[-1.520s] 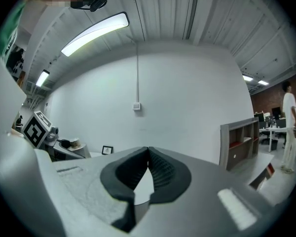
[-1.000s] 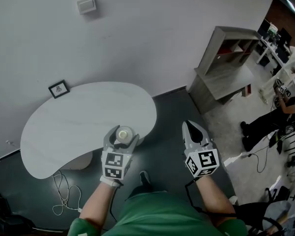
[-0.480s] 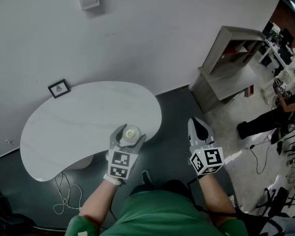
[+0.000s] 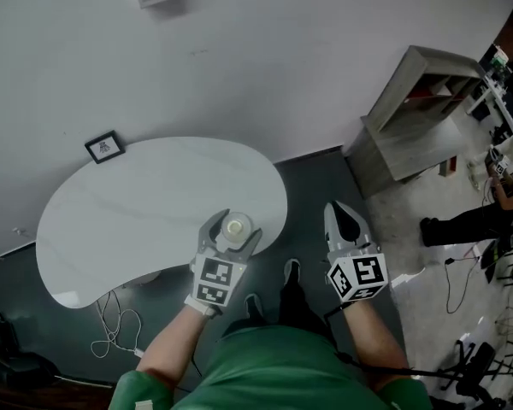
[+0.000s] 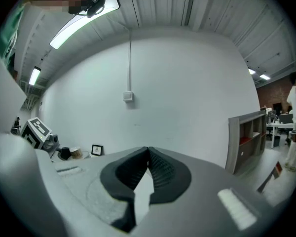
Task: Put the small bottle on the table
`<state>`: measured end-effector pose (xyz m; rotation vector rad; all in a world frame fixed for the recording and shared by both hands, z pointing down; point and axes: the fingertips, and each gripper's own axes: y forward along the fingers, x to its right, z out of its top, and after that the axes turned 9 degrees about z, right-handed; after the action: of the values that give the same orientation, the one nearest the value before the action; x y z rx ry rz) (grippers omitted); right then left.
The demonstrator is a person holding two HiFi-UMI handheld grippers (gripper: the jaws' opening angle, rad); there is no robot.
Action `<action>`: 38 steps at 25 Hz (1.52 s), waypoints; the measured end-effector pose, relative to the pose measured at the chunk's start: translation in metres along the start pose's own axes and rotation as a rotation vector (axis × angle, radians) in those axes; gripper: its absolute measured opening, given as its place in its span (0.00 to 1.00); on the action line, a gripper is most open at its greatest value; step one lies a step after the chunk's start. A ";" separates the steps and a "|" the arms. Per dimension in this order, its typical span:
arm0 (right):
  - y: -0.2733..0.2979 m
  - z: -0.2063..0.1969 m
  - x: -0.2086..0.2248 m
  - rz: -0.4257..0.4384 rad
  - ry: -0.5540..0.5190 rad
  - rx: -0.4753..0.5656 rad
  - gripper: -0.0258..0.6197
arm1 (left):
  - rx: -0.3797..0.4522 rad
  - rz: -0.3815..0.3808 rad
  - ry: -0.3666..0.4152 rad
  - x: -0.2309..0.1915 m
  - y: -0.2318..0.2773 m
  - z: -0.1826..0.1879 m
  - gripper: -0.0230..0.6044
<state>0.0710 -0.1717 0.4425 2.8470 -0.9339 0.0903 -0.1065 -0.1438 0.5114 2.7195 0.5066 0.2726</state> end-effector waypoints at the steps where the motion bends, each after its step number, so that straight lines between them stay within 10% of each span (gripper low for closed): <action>1: 0.009 0.000 0.005 0.015 0.002 -0.001 0.04 | -0.002 0.005 -0.005 -0.001 0.008 0.000 0.59; 38: 0.138 -0.046 0.118 0.267 -0.036 -0.205 0.04 | -0.227 0.122 -0.074 0.003 0.216 -0.109 0.59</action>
<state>0.0839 -0.3434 0.5157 2.5334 -1.2488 -0.0273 -0.0636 -0.2968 0.6942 2.5314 0.2717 0.2442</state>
